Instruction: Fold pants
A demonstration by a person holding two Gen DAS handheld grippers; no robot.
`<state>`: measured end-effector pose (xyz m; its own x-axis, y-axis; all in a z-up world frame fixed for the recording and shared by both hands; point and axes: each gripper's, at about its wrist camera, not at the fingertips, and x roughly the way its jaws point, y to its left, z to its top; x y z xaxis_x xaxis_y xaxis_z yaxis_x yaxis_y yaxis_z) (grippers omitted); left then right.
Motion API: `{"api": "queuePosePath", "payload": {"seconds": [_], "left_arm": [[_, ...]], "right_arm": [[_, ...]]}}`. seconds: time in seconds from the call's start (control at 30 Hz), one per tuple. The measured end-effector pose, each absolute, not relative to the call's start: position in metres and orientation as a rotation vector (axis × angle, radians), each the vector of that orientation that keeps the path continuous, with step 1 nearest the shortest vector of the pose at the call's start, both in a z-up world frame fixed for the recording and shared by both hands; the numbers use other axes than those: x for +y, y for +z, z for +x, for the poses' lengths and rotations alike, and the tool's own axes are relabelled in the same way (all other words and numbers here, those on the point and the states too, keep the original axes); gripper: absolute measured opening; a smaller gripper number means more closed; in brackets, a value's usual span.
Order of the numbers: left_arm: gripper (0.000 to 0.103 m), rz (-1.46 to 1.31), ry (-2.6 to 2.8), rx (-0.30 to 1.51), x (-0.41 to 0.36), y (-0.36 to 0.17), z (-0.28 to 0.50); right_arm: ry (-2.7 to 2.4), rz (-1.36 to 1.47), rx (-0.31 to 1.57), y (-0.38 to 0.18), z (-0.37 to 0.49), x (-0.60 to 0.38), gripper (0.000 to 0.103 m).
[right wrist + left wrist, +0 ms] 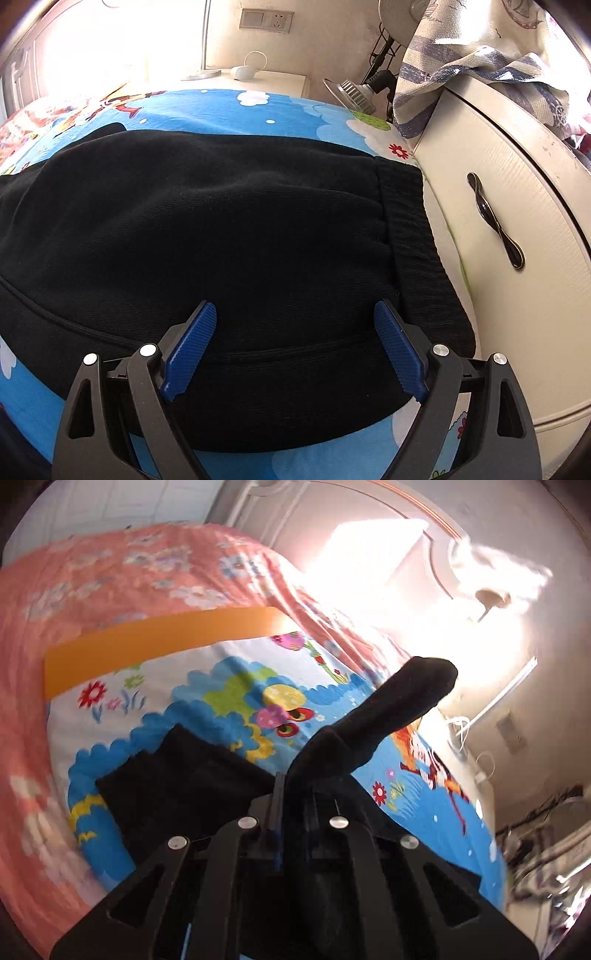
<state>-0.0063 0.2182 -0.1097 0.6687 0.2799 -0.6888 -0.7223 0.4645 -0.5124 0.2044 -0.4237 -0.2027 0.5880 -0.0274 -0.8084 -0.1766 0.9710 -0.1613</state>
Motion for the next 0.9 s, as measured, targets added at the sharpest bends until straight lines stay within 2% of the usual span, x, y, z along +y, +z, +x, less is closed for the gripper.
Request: {"api": "queuePosePath", "payload": {"seconds": [0.13,0.17,0.2,0.27,0.37,0.47,0.53,0.57,0.77,0.87,0.9], "left_arm": [[0.008,-1.168,0.662,0.611,0.254,-0.195,-0.087],[0.012,-1.205,0.628,0.590,0.255,-0.203,-0.095],[0.029,-1.210,0.586,0.560,0.255,-0.205,-0.099],[0.045,-1.235,0.552,0.507,0.258,-0.205,-0.101],[0.045,-1.282,0.486,0.472,0.264,-0.204,-0.089],[0.044,-1.263,0.469,0.538,0.267,-0.207,-0.061],[0.024,-1.253,0.457,0.575,0.270,-0.212,-0.048],[0.005,-1.246,0.470,0.584,0.272,-0.210,-0.045],[0.005,-1.229,0.510,0.513,0.256,-0.185,-0.075],[0.012,-1.301,0.486,0.566,0.262,-0.217,-0.073],[0.018,-1.339,0.460,0.552,0.262,-0.225,-0.076]], "right_arm": [[0.101,-0.244,0.956,-0.201,0.208,-0.424,0.084],[0.107,-0.245,0.961,-0.199,0.208,-0.424,0.084],[0.110,-0.241,0.962,-0.195,0.207,-0.425,0.084],[0.134,-0.207,0.946,-0.185,0.200,-0.426,0.084],[0.216,-0.178,0.901,-0.171,0.182,-0.419,0.085],[0.324,-0.186,0.891,-0.165,0.165,-0.396,0.086],[0.416,-0.213,0.884,-0.163,0.156,-0.371,0.086],[0.457,-0.232,0.876,-0.162,0.152,-0.357,0.086],[0.694,-0.354,0.777,-0.150,0.120,-0.260,0.089],[0.793,-0.521,0.678,-0.157,0.095,-0.198,0.089],[0.824,-0.560,0.657,-0.160,0.088,-0.178,0.089]]}}
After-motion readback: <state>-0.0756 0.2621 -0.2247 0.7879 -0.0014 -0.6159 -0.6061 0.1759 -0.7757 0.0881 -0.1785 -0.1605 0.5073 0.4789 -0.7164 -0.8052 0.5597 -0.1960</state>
